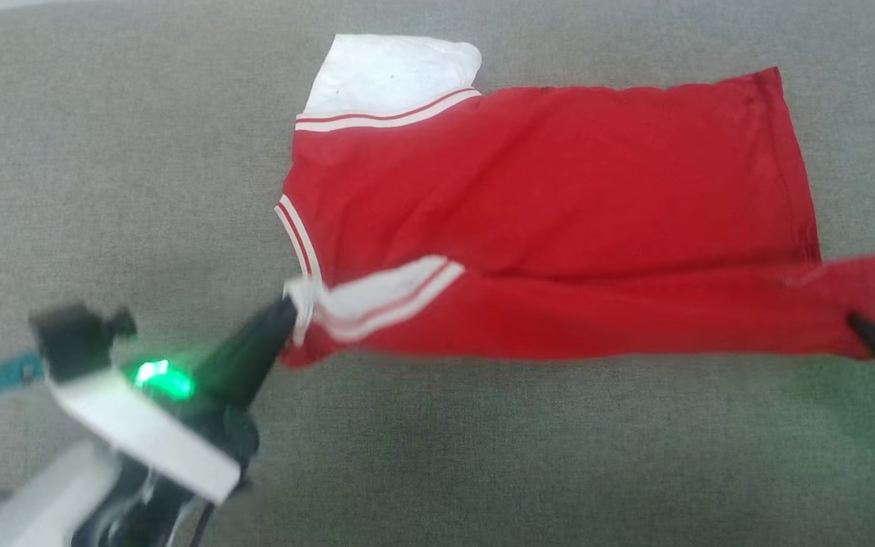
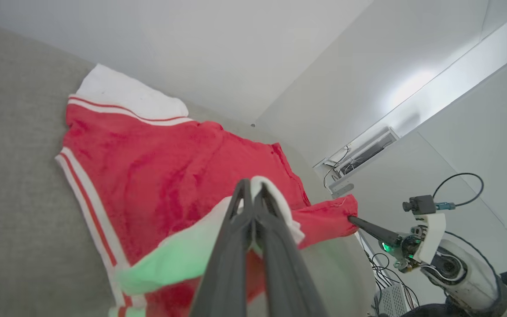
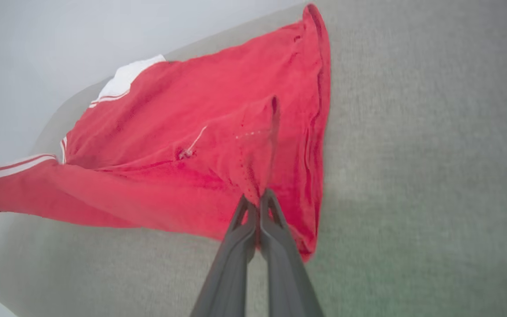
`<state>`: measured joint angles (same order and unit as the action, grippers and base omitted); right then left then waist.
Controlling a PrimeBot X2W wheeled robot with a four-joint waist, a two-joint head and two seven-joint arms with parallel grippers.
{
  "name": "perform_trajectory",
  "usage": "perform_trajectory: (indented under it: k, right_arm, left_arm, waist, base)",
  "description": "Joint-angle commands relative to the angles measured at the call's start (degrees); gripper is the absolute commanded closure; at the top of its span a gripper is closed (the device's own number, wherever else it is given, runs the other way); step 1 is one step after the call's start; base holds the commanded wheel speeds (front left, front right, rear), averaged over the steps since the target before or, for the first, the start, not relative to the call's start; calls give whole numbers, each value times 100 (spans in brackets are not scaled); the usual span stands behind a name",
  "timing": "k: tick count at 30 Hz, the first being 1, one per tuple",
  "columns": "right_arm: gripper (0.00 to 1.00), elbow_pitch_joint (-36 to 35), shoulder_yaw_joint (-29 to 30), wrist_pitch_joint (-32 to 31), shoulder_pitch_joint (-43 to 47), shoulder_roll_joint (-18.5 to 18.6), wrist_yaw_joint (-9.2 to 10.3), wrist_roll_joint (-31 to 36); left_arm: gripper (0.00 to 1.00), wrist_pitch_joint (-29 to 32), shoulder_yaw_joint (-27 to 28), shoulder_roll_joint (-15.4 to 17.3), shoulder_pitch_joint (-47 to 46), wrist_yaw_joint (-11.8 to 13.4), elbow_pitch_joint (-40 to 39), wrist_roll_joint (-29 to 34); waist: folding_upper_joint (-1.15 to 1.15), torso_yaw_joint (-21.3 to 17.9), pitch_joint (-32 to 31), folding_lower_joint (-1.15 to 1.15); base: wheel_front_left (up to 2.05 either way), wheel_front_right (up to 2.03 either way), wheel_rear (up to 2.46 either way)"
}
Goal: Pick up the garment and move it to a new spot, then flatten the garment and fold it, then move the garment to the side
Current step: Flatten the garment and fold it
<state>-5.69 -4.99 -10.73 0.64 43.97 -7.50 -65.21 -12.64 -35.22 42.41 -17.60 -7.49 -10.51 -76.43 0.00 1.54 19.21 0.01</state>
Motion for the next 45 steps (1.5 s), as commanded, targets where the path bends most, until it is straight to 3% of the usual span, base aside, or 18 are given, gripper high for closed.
perform_trajectory:
  k: [1,11,24,25,26,27,28,29,30,31,39,45]
  right_arm:
    - [100,32,38,-118,-179,-128,2,64]
    - [100,1004,-24,-870,-1747,-808,3,697]
    - [100,1858,-283,-546,-2321,-1229,5,1030]
    - [100,1879,-336,-509,-2342,-1236,5,1052]
    - [100,1893,-382,-462,-2368,-1237,4,1087]
    - [87,1923,-422,-395,-2394,-1235,4,1131]
    - [87,1923,-422,-395,-2394,-1235,4,1131]
    - [56,1957,-467,-323,-2402,-1223,4,1189]
    - [22,1980,-520,-259,-2400,-1201,4,1250]
    - [0,1995,-564,-186,-2396,-1175,4,1307]
    - [0,1928,-636,282,-2206,-1116,4,1440]
    - [0,1762,-529,377,-2050,-1104,4,1448]
  left_arm:
    - [100,47,-30,-91,-271,8,121,-90]
    - [100,233,-409,-510,-1761,7,1753,-285]
    - [100,127,-1358,-631,-2365,9,3247,2]
    - [89,118,-1446,-622,-2421,9,3339,65]
    - [61,96,-1544,-600,-2476,10,3415,131]
    - [12,70,-1623,-576,-2532,10,3485,176]
    - [12,70,-1623,-576,-2532,10,3485,176]
    - [0,49,-1703,-555,-2590,10,3526,239]
    - [0,27,-1776,-531,-2655,10,3538,290]
    - [0,-1,-1844,-497,-2716,10,3550,351]
    - [0,299,-2491,121,-3258,8,3457,1049]
    - [0,1238,-2732,519,-3585,194,2939,1185]
  waist:
    - [0,4,46,-1]
    - [0,-120,499,-1]
    - [0,-168,831,-1]
    - [0,-175,822,-1]
    - [0,-183,802,-1]
    - [0,-190,776,-1]
    - [0,-190,776,-1]
    - [0,-197,737,-1]
    - [0,-201,695,-1]
    - [0,-204,648,-1]
    - [0,-187,142,-1]
    - [0,-163,-133,-1]
  base:
    - [0,0,0]
    - [0,0,0]
    - [0,0,0]
    - [0,0,0]
    - [0,0,0]
    - [0,0,0]
    - [0,0,0]
    - [0,0,0]
    - [0,0,0]
    - [0,0,0]
    - [0,0,0]
    - [0,0,0]
